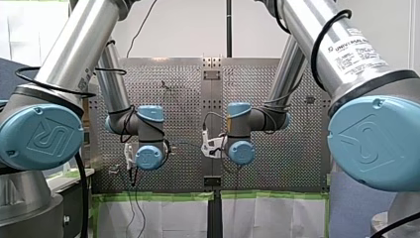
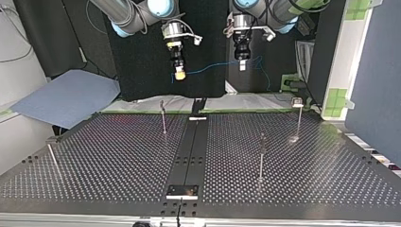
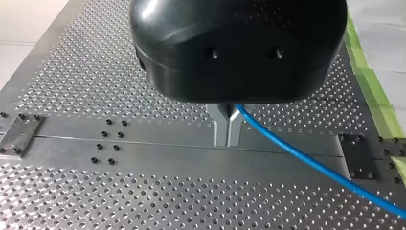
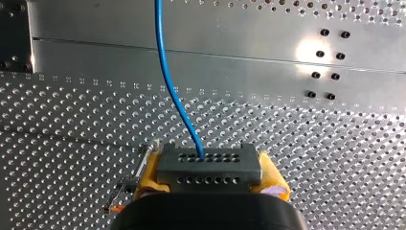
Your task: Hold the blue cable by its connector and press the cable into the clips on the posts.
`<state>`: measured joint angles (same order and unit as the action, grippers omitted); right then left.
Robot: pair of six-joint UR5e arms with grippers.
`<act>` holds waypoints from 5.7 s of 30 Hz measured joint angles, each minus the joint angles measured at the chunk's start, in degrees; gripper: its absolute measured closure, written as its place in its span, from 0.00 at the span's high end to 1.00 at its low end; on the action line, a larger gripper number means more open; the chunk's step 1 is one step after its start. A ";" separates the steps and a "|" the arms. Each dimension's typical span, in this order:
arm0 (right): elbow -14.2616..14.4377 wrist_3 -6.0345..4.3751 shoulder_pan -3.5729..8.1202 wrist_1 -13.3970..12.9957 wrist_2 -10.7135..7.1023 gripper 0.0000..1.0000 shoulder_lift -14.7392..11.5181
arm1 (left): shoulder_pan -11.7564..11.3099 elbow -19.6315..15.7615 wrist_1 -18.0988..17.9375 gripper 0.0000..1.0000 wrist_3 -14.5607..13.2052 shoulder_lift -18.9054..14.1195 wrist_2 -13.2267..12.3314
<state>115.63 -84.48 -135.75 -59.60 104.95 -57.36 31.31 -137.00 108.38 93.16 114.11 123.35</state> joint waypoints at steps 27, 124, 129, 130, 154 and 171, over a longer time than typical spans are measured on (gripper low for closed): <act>0.00 0.00 0.00 0.00 0.00 0.00 0.00 | 0.00 0.00 0.00 0.00 0.00 0.00 0.00; 0.08 0.18 -0.44 3.95 0.79 0.00 4.66 | -0.35 -0.18 2.20 0.00 -0.79 7.29 0.61; 0.08 0.18 -0.44 3.95 0.79 0.00 4.66 | -0.35 -0.18 2.20 0.00 -0.79 7.29 0.61; 0.09 0.18 -0.44 3.96 0.79 0.00 4.66 | -0.35 -0.18 2.20 0.00 -0.79 7.29 0.61; -4.63 -4.38 -0.53 12.02 -0.91 0.00 -2.18 | -2.23 0.91 12.58 0.00 -6.53 -1.00 1.56; -10.50 -4.76 -0.38 17.55 -5.37 0.00 -7.75 | -4.91 6.20 21.20 0.00 -4.87 -9.60 1.90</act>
<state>105.13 -89.24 -136.13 -42.04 99.58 -65.11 26.40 -130.80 129.58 88.29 104.51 125.25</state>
